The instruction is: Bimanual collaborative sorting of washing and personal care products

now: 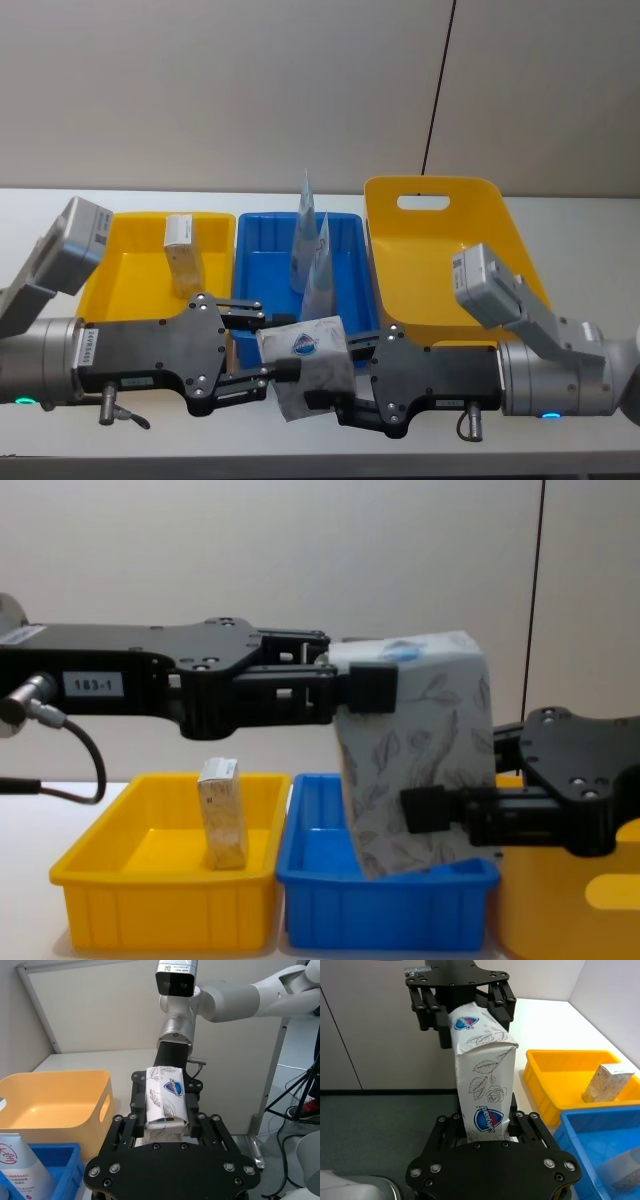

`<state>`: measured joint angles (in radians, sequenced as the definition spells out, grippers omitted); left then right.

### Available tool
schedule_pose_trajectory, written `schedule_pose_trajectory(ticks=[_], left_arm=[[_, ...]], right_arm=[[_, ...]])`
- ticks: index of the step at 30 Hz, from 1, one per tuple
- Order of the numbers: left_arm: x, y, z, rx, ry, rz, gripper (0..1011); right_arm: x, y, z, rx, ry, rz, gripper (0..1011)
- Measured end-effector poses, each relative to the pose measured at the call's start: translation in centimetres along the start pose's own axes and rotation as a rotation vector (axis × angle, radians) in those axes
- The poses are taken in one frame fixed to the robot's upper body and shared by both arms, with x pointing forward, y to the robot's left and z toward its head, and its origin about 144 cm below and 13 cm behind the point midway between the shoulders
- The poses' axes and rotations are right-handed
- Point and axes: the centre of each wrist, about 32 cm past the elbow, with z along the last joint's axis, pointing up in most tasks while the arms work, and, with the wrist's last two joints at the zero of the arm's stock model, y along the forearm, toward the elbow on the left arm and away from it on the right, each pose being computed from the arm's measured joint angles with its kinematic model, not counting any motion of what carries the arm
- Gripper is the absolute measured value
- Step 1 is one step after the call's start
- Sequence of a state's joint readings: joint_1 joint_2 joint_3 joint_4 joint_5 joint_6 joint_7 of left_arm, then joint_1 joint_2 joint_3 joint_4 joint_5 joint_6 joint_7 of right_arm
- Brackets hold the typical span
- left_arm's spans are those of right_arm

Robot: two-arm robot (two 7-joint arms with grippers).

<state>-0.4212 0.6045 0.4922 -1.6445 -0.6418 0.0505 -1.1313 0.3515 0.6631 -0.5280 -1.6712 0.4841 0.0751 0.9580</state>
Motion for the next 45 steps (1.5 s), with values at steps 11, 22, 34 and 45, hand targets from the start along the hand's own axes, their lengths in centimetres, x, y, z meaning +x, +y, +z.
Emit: schedule_pose_trajectory(ticks=[11, 22, 34, 45], left_arm=[[0.0, 0.0, 0.0, 0.0, 0.0, -0.003, 753], [-0.1, 0.1, -0.1, -0.002, 0.005, 0.006, 1001], [-1.0, 1.4, -0.2, -0.032, 0.009, 0.109, 1001], [-2.2, 3.3, -0.5, -0.072, 0.022, 0.231, 1001]], right_arm=[[-0.2, 0.1, 0.1, 0.007, 0.003, 0.008, 361], [-0.4, 0.1, 0.2, 0.005, 0.003, 0.017, 361], [-0.9, -0.5, 0.0, -0.004, -0.002, -0.022, 361], [-1.2, -1.7, -0.4, -0.016, 0.004, -0.124, 361]])
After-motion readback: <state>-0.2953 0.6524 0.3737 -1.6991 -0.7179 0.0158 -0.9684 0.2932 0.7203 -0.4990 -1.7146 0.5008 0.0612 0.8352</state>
